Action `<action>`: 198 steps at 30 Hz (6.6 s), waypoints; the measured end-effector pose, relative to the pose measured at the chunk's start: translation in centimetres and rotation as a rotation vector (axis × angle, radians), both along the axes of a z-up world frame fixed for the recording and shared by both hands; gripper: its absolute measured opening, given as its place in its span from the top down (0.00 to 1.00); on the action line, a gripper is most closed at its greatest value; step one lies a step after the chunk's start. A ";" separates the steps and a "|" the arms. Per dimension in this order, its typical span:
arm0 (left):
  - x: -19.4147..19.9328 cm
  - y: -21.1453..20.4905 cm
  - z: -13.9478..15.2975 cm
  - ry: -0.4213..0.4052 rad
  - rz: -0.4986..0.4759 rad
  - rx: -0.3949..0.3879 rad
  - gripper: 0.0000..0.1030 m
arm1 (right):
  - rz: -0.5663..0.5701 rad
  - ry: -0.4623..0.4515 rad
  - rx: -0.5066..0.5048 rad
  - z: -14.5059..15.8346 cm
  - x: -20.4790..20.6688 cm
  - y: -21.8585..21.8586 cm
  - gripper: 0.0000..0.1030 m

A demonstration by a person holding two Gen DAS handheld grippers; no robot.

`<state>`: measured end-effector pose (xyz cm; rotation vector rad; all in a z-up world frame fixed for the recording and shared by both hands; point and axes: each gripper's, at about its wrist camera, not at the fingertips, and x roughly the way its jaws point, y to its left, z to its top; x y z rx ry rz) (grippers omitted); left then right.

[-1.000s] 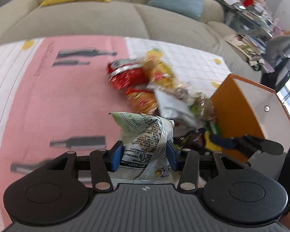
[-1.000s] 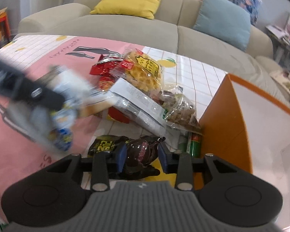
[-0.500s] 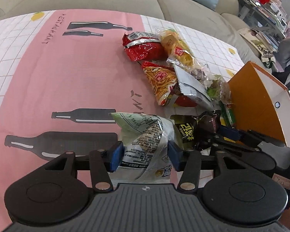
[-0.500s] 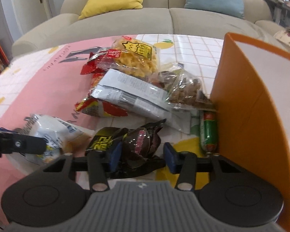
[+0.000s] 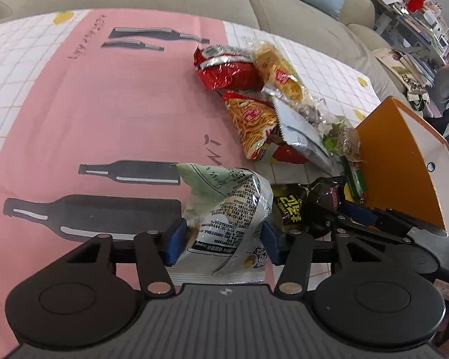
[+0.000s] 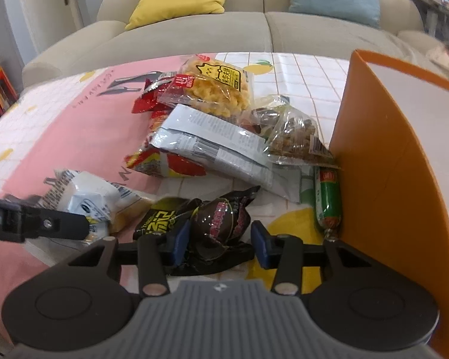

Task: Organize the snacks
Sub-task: 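Carry the white bag with the left tool while the right tool carries the dark snack over the orange box, then open the right tool to drop the dark snack while the left tool releases the white bag into the box, then withdraw both open tools from the box back over the snack pile, then grasp the red-orange stick-snack bag with the left tool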

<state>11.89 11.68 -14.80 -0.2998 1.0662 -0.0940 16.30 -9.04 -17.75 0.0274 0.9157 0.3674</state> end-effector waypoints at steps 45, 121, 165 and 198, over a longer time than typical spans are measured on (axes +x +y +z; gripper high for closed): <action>9.1 -25.6 8.3 0.044 -0.591 0.043 0.47 | -0.143 0.119 -0.182 10.9 0.5 -22.5 0.58; -1.7 -10.7 14.0 -0.317 -0.294 0.202 0.34 | -0.396 -0.195 0.034 17.1 -8.9 -11.8 0.21; 7.7 -2.3 0.7 -0.077 -0.215 0.138 0.37 | 0.217 -0.207 -0.419 3.7 1.2 5.0 0.46; 0.6 0.6 1.2 0.089 -0.153 0.131 0.96 | 0.179 0.025 -0.115 5.2 -5.3 4.2 1.00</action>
